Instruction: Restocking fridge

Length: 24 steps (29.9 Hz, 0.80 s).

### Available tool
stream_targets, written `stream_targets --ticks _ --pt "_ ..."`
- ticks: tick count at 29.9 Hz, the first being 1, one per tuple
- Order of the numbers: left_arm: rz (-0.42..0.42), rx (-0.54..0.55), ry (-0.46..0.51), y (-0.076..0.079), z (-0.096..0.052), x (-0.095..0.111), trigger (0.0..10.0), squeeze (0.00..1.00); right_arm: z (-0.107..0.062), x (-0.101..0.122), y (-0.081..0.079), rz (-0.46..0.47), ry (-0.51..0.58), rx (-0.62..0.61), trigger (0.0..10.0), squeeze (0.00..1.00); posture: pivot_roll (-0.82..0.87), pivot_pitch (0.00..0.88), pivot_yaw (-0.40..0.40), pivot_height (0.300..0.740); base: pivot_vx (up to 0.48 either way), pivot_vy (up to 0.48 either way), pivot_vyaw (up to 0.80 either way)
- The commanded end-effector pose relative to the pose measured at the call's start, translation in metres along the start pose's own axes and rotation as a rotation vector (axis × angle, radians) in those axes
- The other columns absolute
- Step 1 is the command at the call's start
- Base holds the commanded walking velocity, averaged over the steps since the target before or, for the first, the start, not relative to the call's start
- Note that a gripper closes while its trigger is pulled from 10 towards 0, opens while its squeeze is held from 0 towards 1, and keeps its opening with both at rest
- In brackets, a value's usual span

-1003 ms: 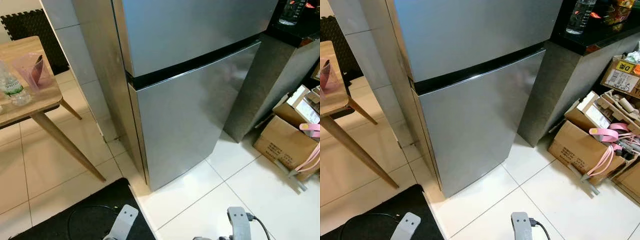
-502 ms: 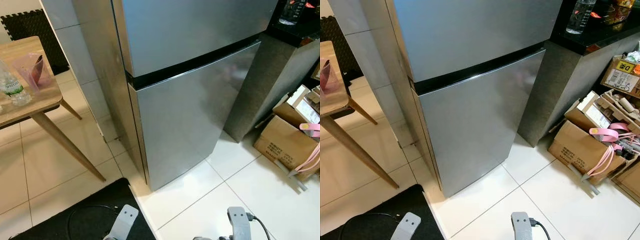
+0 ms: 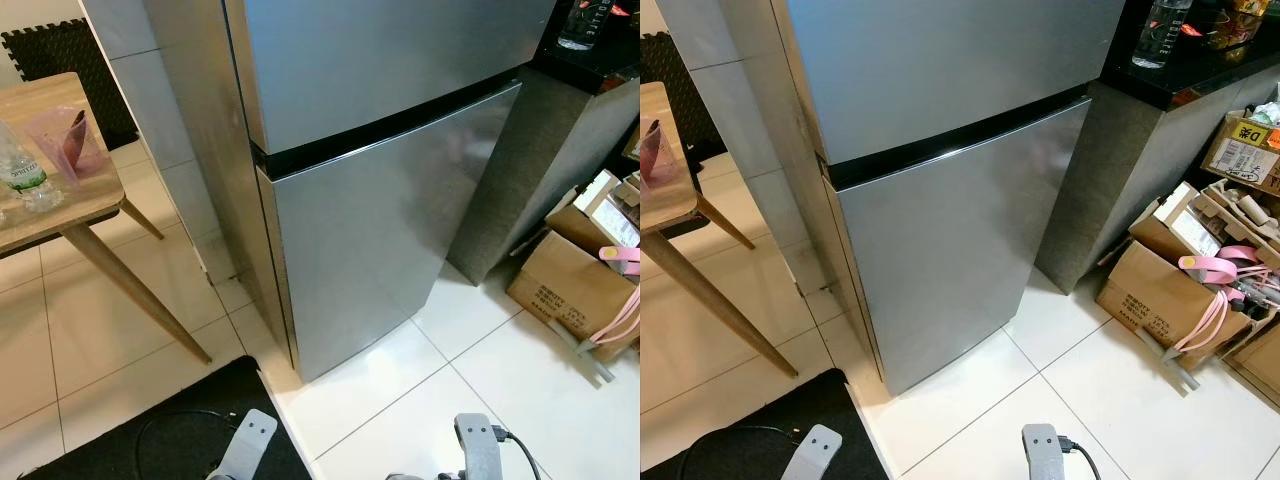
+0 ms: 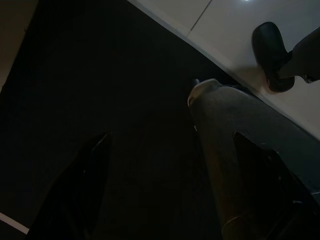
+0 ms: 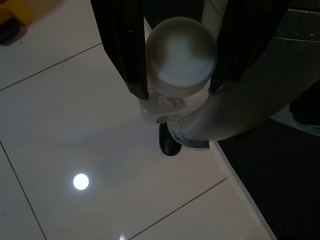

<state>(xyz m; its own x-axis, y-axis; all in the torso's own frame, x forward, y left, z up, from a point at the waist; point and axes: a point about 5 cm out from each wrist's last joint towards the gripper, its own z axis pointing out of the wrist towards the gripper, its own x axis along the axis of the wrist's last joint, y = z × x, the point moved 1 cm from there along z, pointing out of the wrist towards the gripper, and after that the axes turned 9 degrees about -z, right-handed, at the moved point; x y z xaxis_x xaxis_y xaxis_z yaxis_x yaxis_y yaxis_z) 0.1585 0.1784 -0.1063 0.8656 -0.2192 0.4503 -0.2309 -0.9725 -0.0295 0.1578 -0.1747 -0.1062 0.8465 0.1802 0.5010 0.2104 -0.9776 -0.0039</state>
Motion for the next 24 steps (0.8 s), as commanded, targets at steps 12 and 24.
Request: stream_targets --ticks 12,24 --pt "0.001 -0.014 -0.038 0.0038 -0.0004 -0.0091 10.0 0.00 0.0002 -0.0056 -0.0070 0.018 -0.022 0.024 10.0 0.00 -0.03 0.069 -0.004 0.740 0.000 0.000 0.00" --pt "-0.001 -0.013 -0.037 0.0040 -0.0003 -0.0090 10.0 0.00 0.0001 -0.0057 -0.0066 0.017 -0.023 0.024 10.0 0.00 -0.03 0.069 -0.005 0.740 0.000 0.000 0.00"
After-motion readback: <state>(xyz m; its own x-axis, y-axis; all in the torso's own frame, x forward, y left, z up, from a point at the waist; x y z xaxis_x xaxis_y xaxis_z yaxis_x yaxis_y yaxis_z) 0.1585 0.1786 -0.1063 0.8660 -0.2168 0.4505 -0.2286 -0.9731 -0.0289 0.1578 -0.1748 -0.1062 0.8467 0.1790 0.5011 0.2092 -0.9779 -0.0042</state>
